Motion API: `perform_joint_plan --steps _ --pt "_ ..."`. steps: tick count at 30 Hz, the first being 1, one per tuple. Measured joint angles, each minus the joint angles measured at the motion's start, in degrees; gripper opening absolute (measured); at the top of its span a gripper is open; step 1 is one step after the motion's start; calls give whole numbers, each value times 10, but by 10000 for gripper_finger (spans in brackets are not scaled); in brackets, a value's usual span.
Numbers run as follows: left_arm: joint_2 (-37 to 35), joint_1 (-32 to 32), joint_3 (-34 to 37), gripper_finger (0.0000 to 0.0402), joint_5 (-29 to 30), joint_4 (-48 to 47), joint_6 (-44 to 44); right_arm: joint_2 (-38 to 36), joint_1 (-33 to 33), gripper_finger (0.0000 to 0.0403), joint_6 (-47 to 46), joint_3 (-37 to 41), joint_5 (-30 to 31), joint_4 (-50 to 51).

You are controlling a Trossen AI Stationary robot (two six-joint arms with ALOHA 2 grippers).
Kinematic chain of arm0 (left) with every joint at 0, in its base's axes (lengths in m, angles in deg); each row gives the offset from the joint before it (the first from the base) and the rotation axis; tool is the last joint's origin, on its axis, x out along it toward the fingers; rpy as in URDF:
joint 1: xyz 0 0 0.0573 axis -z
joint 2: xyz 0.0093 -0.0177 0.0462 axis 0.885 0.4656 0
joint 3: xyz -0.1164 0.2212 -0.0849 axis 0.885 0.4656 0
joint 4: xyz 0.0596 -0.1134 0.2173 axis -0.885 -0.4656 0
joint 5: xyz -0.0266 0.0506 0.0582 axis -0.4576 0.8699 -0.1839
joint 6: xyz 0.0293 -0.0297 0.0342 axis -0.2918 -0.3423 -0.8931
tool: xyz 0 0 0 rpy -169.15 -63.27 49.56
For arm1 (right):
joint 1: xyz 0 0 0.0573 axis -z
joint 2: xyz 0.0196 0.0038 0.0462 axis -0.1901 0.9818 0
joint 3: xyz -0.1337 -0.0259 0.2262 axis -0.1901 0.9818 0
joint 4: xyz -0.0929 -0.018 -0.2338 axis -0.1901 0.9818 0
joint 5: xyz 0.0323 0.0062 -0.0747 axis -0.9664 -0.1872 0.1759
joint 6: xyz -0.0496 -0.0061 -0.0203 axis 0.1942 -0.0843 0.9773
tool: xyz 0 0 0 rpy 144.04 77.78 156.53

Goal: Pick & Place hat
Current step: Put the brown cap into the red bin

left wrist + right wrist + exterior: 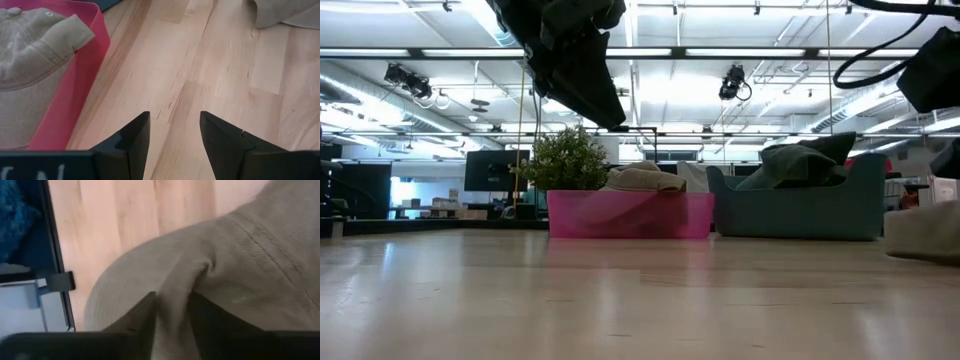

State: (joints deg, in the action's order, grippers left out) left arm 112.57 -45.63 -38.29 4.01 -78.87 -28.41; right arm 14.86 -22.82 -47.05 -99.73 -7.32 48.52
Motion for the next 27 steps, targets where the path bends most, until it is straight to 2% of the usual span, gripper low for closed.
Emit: perform_joint_plan --steps 4,5,9,12,20,27 --pt "0 0 0 177 0 0 0 0 0 25 17 7 -18 -25" --pt "0 0 0 177 0 0 0 0 0 15 17 8 -24 -38" --pt "0 0 0 177 0 0 2 1 5 18 -19 -6 -19 -101" --pt "0 1 0 177 0 -1 12 1 16 11 -25 -36 -5 -109" --pt "-40 27 -1 177 0 -42 47 1 68 9 -2 -135 148 -80" --pt "-119 39 -1 177 2 -105 59 1 163 10 70 -241 335 -44"
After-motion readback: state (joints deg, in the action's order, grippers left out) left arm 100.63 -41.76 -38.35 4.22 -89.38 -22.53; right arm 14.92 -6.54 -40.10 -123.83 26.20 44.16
